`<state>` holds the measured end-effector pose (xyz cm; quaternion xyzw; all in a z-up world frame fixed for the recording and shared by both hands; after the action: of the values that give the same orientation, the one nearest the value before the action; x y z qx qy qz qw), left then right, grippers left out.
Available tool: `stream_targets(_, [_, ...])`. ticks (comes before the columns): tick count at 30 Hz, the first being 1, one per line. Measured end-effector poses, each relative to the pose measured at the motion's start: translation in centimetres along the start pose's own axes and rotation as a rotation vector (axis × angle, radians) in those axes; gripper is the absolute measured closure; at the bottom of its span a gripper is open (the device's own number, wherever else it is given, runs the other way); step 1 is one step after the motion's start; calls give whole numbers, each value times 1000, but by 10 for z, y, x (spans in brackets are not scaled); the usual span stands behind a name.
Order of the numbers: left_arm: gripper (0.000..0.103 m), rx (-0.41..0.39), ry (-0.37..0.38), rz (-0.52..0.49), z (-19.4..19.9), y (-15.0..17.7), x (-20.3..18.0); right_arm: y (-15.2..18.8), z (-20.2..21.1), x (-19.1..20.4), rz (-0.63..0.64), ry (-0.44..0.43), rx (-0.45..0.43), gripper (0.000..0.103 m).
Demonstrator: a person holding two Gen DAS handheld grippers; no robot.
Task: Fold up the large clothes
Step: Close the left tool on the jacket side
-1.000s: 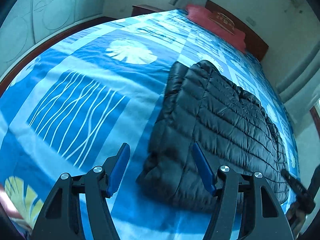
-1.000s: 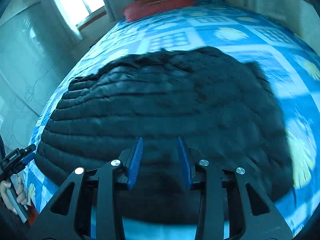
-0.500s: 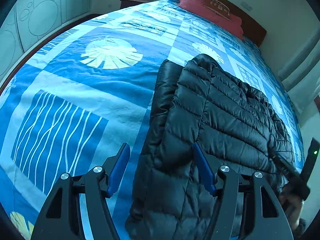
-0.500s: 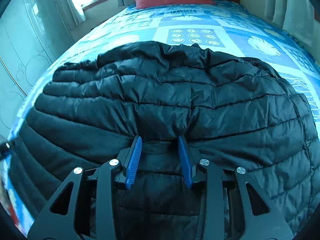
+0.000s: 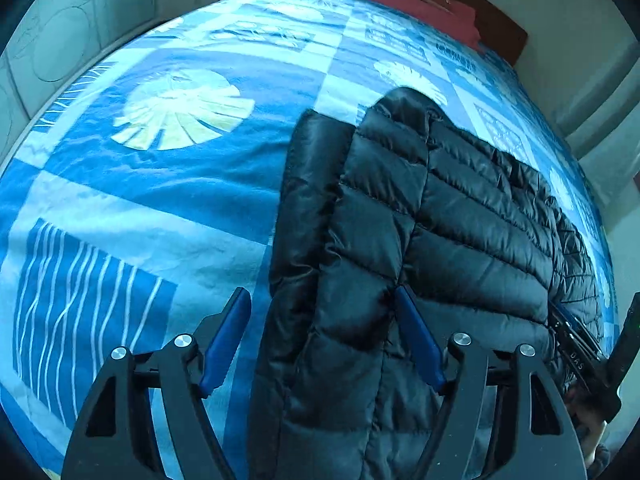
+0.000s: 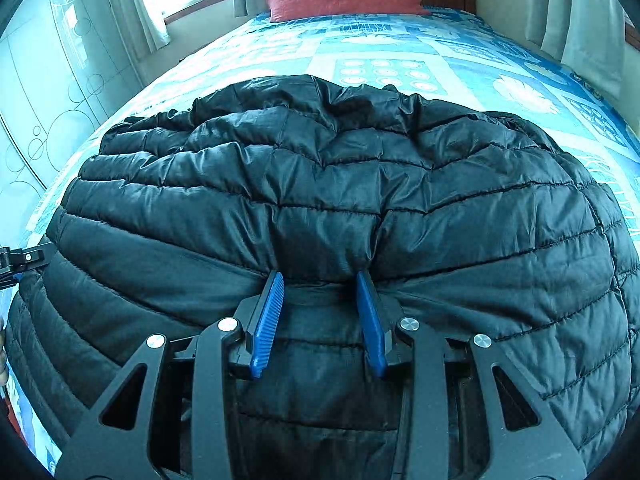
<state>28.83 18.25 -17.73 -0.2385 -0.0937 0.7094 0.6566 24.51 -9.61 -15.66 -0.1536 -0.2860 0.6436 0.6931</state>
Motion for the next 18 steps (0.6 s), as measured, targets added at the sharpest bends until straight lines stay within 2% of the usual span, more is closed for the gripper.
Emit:
stream_targets(5, [27,24,65,58,-6,-7,6,3,2,1,4,3,-10,66])
stream_targets(11, [29,42,103,22,-20,-14,1,5,3,2,4,3,-15,66])
stream_targets(14, [41,47,135,11,-27,-14,-1,5,3,2,3,3,-17,66])
stream_targets(16, [56,41,146,-25,-25,-14,-7,5,3,2,6,5,-18,66])
stream_targets(18, [67,46,160,-37,-23,-14,-12,6,3,2,9,9,-20,66])
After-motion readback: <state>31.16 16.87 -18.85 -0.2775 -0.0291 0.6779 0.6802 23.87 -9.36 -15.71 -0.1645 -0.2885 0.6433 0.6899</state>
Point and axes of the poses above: each gripper's, at about its wrist camera, not at the fingertips, and z roughly against the way its jaws point, x to its left, y to its underside, the point moved 6 cm from there along -z, roughly the way its jaws point, and after that the axes turned 7 degrees about -z, right-handed, at the moved point
